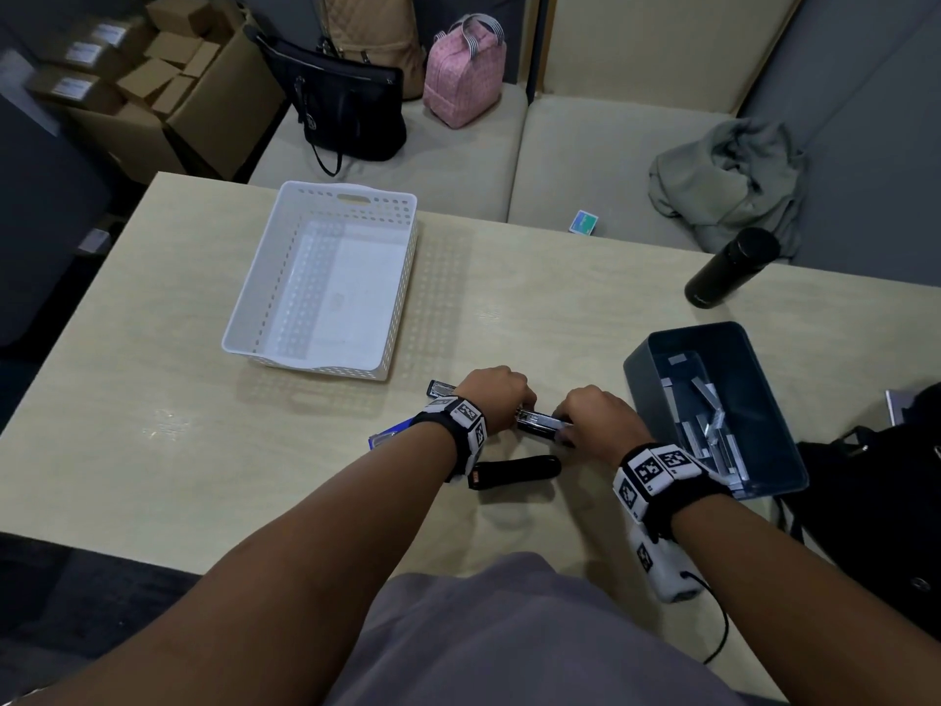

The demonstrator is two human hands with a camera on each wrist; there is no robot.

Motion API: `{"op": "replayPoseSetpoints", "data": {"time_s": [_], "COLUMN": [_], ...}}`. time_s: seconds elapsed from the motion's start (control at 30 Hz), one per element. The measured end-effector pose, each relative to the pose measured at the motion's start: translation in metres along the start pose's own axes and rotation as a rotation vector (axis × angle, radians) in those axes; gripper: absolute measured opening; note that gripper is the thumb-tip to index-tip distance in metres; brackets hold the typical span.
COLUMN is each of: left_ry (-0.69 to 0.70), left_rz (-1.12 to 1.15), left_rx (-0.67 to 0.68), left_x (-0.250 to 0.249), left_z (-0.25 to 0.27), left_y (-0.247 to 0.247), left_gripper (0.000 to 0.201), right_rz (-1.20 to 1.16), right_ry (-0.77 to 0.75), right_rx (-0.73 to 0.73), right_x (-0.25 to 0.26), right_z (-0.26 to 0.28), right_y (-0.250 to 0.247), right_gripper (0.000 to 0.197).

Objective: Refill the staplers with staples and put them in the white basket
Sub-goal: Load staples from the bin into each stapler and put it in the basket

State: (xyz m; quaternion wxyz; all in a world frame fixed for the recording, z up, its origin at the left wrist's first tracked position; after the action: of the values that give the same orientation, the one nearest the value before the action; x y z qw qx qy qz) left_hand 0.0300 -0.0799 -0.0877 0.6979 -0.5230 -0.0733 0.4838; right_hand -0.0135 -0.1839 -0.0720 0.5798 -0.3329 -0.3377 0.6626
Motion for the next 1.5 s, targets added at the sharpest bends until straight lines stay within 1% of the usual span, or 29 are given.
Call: {"op": "replayPoseSetpoints", "data": {"time_s": [0.2,0.3,0.37,0.47,0.53,0.6,0.67,0.73,0.83,0.9,0.97,1.0,1.1,1.2,1.3,1.37,1.5], "left_ry": [-0.002,0.004,0.014,0.018,-0.005,-0.009,0.006,0.014,0.012,0.013,0.014,0.016,0.018,0.018,0.017,0.014,0.008], "left_rz": [0.010,-0.001,-0.021,-0.062,-0.067,-0.076,-0.067,-0.047,-0.035,-0.034,-0.034,-0.034,-0.022,-0.021,-0.022,-0.018,-0.006], "left_rx": [0.008,0.013,0.013,0.011,0.007,0.008,0.015,0.015,0.013,0.011,0.013,0.015,0.024,0.026,0.012,0.010,0.004], "left_x": [-0.003,-0.003,-0.003,-0.005,-0.004,-0.003,-0.003,-0.003,-0.002,-0.002,-0.002,-0.002,0.000,-0.001,-0.001,-0.001,-0.001], "left_z": [0.003,0.004,0.003,0.001,0.001,0.001,0.001,0.001,0.001,0.000,0.000,0.000,0.000,0.000,0.000,-0.001,-0.001], "left_y": [-0.004,-0.005,-0.004,-0.004,-0.003,-0.003,-0.002,-0.002,-0.001,-0.001,-0.001,-0.001,-0.001,0.000,0.000,-0.001,-0.001], "left_gripper": [0.027,0.028,0.028,0.025,0.026,0.025,0.025,0.026,0.025,0.025,0.024,0.023,0.024,0.025,0.023,0.023,0.024], "right_rz": [0.019,0.016,-0.092,-0.401,-0.513,-0.555,-0.597,-0.611,-0.674,-0.692,-0.669,-0.647,-0.585,-0.532,-0.395,-0.312,-0.223], "right_ry": [-0.043,-0.062,-0.045,-0.056,-0.069,-0.063,-0.063,-0.065,-0.021,0.006,0.008,0.007,0.009,0.020,0.049,0.065,0.099], "right_rx": [-0.079,-0.087,-0.073,-0.087,-0.078,-0.055,-0.035,-0.026,-0.026,-0.037,-0.059,-0.070,-0.104,-0.149,-0.128,-0.116,-0.126], "right_x": [0.002,0.002,-0.002,-0.007,-0.010,-0.011,-0.012,-0.010,-0.010,-0.012,-0.014,-0.015,-0.019,-0.018,-0.013,-0.008,0.000], "right_z": [0.003,0.001,0.000,-0.005,-0.007,-0.009,-0.009,-0.008,-0.007,-0.005,-0.002,0.000,0.000,0.001,0.001,0.001,0.003], "right_y": [-0.010,-0.012,-0.011,-0.015,-0.017,-0.015,-0.012,-0.010,-0.008,-0.007,-0.008,-0.009,-0.009,-0.011,-0.008,-0.006,-0.007], "right_gripper": [0.017,0.016,0.012,0.004,0.004,0.010,0.020,0.025,0.025,0.018,0.005,0.004,0.015,0.018,0.013,0.015,0.019]}}
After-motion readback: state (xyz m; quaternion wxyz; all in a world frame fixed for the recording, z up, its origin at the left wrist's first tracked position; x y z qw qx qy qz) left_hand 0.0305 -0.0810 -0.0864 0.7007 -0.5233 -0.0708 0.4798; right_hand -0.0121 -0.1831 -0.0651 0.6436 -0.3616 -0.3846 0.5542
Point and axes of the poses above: each hand's wrist, its own z-axis away from the middle knuckle, its own y-axis out of the palm, x = y × z, the point moved 7 cm from there along -z, towards the middle knuckle, and after that the axes turned 12 degrees about z, right-handed, at the moved point
